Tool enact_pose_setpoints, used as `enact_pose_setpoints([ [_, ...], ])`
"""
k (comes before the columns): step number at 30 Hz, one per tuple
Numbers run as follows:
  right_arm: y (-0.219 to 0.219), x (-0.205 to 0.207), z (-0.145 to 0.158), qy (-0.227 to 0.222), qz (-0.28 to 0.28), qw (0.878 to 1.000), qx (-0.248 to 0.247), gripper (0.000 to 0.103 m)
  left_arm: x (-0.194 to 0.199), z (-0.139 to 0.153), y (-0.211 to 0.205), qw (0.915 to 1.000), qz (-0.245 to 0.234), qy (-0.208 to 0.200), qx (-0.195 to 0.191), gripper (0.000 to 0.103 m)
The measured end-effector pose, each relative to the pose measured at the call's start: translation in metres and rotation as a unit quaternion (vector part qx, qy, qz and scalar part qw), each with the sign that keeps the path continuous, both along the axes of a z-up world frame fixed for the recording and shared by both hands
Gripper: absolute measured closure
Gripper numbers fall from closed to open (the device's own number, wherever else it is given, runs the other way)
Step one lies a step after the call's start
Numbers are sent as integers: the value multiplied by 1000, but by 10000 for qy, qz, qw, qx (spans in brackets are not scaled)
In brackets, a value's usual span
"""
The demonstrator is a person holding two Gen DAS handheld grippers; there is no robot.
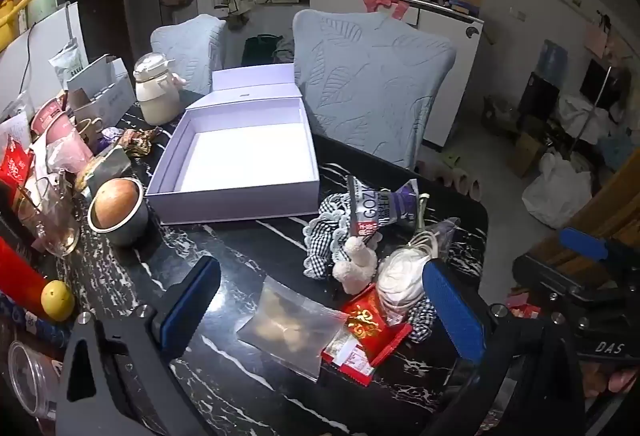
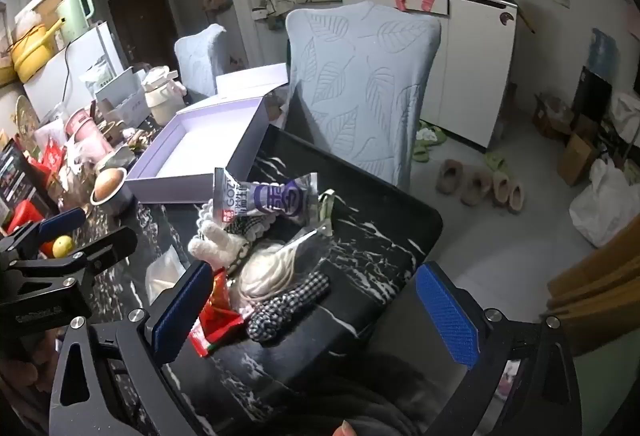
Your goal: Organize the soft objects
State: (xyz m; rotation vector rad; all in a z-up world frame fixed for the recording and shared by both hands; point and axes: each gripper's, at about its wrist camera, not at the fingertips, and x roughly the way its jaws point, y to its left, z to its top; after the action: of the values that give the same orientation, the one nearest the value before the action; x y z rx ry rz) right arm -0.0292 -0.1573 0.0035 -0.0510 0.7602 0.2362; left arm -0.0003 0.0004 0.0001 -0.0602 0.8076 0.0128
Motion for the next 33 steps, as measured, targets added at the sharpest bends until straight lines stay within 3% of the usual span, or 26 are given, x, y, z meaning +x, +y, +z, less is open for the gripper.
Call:
enact_pose_setpoints([
  [5, 0, 0, -1, -47, -21, 10000, -7, 0, 6, -3, -11, 9997, 107, 23, 226, 0],
  [33, -6, 0, 6, -223, -146, 9996, -127, 0, -1, 0, -2, 10000, -71, 13, -28, 0],
])
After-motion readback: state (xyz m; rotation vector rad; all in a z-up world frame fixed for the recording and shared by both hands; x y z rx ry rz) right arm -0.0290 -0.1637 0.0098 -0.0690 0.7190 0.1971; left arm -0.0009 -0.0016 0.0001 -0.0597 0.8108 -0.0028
